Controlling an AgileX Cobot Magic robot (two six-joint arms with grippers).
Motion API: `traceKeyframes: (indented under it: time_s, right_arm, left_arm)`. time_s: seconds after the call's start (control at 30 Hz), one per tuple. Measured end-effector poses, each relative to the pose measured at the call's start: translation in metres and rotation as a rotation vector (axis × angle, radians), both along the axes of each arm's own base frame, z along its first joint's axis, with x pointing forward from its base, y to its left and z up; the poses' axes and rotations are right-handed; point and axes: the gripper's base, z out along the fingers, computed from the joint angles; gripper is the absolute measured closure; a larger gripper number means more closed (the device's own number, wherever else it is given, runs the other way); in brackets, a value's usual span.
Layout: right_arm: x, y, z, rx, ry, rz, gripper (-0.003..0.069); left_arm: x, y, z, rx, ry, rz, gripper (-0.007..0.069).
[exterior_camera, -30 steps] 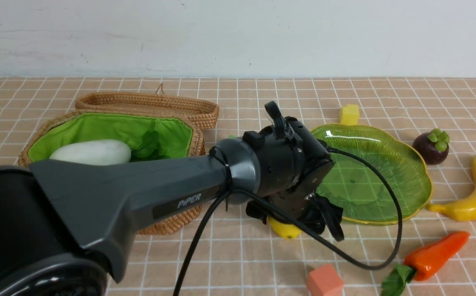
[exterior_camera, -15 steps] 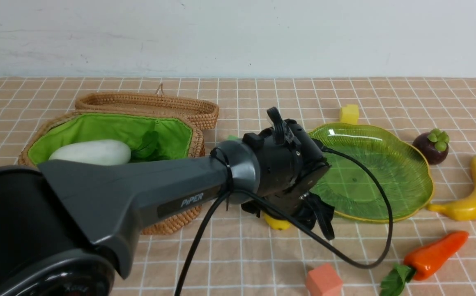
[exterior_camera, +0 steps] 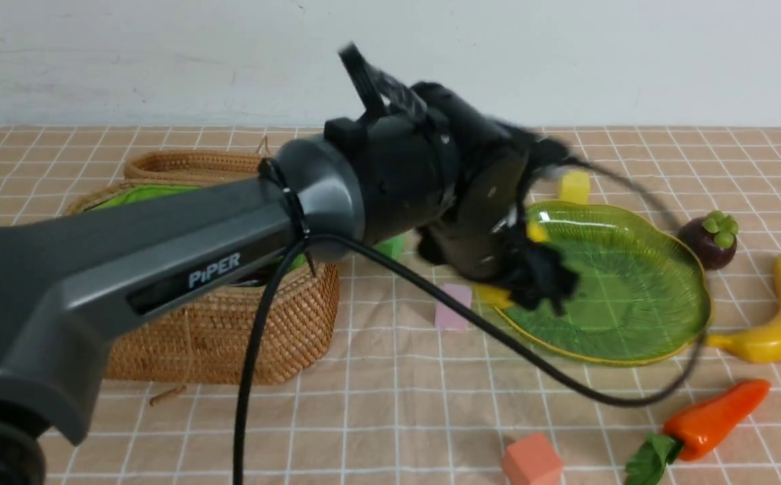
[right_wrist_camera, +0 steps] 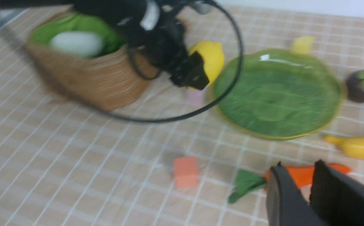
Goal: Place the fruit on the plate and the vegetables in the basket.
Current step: Grab a lemon with your left arm and place it on the plate on the right, then use the right arm to grab a carrot and put it into the left basket
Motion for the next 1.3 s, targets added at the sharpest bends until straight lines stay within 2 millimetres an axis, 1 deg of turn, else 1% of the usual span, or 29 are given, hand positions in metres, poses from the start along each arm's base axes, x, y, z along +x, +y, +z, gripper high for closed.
traceKeyframes:
  time_s: [0.03, 0.07, 0.1, 0.17, 0.2, 0.23, 0.27, 0.33, 0.4, 0.47, 0.57, 0.6, 0.67, 0.7, 0.73, 0.77, 0.83, 0.87, 0.9, 0.93, 0.97, 1.0, 1.03, 1.07, 1.13, 1.17, 1.2, 1.27, 1.3]
  right_arm:
    - [0.002, -0.002, 0.0, 0.005, 0.006, -0.036, 0.0493]
    - [0.003, -0.003, 0.0, 0.006, 0.008, -0.048, 0.0492]
    - [0.005, -0.005, 0.0, 0.01, 0.015, -0.079, 0.049]
    - [0.007, -0.005, 0.0, 0.012, 0.019, -0.095, 0.0489]
    - [0.008, -0.006, -0.001, 0.022, 0.026, -0.105, 0.0487]
    - [0.008, -0.005, -0.001, 0.023, 0.028, -0.105, 0.0487]
    - [0.009, -0.005, -0.002, 0.032, 0.04, -0.112, 0.0487]
    - [0.011, -0.005, -0.004, 0.037, 0.056, -0.118, 0.0487]
    - [0.017, -0.002, -0.008, 0.045, 0.115, -0.134, 0.0485]
    - [0.024, 0.0, -0.012, 0.034, 0.173, -0.143, 0.0484]
    - [0.04, 0.006, -0.016, 0.002, 0.26, -0.154, 0.0481]
    - [0.041, 0.007, -0.016, -0.001, 0.267, -0.154, 0.0481]
    - [0.058, 0.013, -0.022, -0.036, 0.352, -0.161, 0.0478]
    - [0.066, 0.016, -0.024, -0.052, 0.385, -0.167, 0.0477]
    - [0.072, 0.018, -0.027, -0.069, 0.412, -0.171, 0.0476]
    - [0.081, 0.02, -0.031, -0.093, 0.445, -0.177, 0.0476]
    - [0.1, 0.026, -0.043, -0.14, 0.515, -0.195, 0.0475]
    - [0.106, 0.027, -0.047, -0.156, 0.535, -0.203, 0.0474]
    - [0.12, 0.03, -0.057, -0.19, 0.579, -0.222, 0.0472]
    - [0.128, 0.032, -0.063, -0.203, 0.602, -0.237, 0.047]
    - [0.13, 0.032, -0.064, -0.206, 0.609, -0.243, 0.047]
    - [0.149, 0.033, -0.077, -0.221, 0.658, -0.28, 0.0466]
    - [0.16, 0.032, -0.083, -0.22, 0.684, -0.304, 0.0463]
    - [0.166, 0.031, -0.087, -0.214, 0.704, -0.321, 0.0463]
    - [0.188, 0.024, -0.101, -0.155, 0.753, -0.386, 0.0459]
    - [0.191, 0.023, -0.102, -0.146, 0.752, -0.391, 0.0459]
    - [0.206, 0.016, -0.115, -0.068, 0.808, -0.444, 0.0451]
    - [0.22, 0.008, -0.127, 0.003, 0.852, -0.493, 0.0433]
    - [0.226, 0.005, -0.134, 0.041, 0.873, -0.516, 0.0419]
  left_arm:
    - [0.003, -0.008, 0.0, -0.036, -0.031, -0.049, 0.0084]
    - [0.003, -0.011, 0.001, -0.056, -0.03, -0.055, 0.0084]
    - [0.008, -0.022, -0.003, -0.095, -0.063, -0.107, 0.0084]
    - [0.015, -0.033, -0.014, -0.114, -0.081, -0.141, 0.0084]
    - [0.024, -0.043, -0.033, -0.1, -0.093, -0.167, 0.0084]
    - [0.025, -0.043, -0.037, -0.095, -0.091, -0.168, 0.0084]
    - [0.03, -0.048, -0.05, -0.081, -0.093, -0.176, 0.0084]
    - [0.033, -0.05, -0.057, -0.07, -0.094, -0.181, 0.0081]
    - [0.037, -0.052, -0.066, -0.045, -0.101, -0.189, 0.0027]
    - [0.036, -0.051, -0.063, -0.025, -0.101, -0.197, -0.0021]
    - [0.027, -0.041, -0.037, 0.023, -0.07, -0.212, -0.0043]
    - [0.025, -0.039, -0.032, 0.029, -0.062, -0.214, -0.0043]
    - [0.01, -0.023, 0.005, 0.058, -0.026, -0.213, -0.0008]
    - [0.0, -0.013, 0.029, 0.066, -0.015, -0.206, 0.0029]
    - [-0.007, -0.005, 0.045, 0.066, -0.008, -0.191, 0.0062]
    - [-0.016, 0.006, 0.066, 0.064, -0.004, -0.174, 0.0103]
    - [-0.035, 0.029, 0.104, 0.055, 0.001, -0.126, 0.0232]
    - [-0.041, 0.036, 0.115, 0.047, 0.0, -0.113, 0.0293]
    - [-0.053, 0.05, 0.134, 0.03, -0.007, -0.09, 0.0391]
    - [-0.061, 0.06, 0.148, 0.018, -0.019, -0.077, 0.0474]
    - [-0.063, 0.062, 0.151, 0.013, -0.022, -0.075, 0.0474]
    - [-0.076, 0.077, 0.168, 0.002, -0.046, -0.06, 0.0596]
    - [-0.083, 0.086, 0.176, -0.003, -0.058, -0.049, 0.0631]
    - [-0.088, 0.093, 0.183, -0.006, -0.069, -0.041, 0.0638]
    - [-0.103, 0.111, 0.192, -0.014, -0.085, -0.014, 0.0638]
    - [-0.103, 0.111, 0.19, -0.008, -0.082, -0.013, 0.0638]
    - [-0.115, 0.127, 0.194, -0.011, -0.091, 0.009, 0.0638]
    - [-0.131, 0.145, 0.191, -0.006, -0.088, 0.021, 0.0638]
    - [-0.137, 0.151, 0.184, 0.003, -0.079, 0.021, 0.0638]
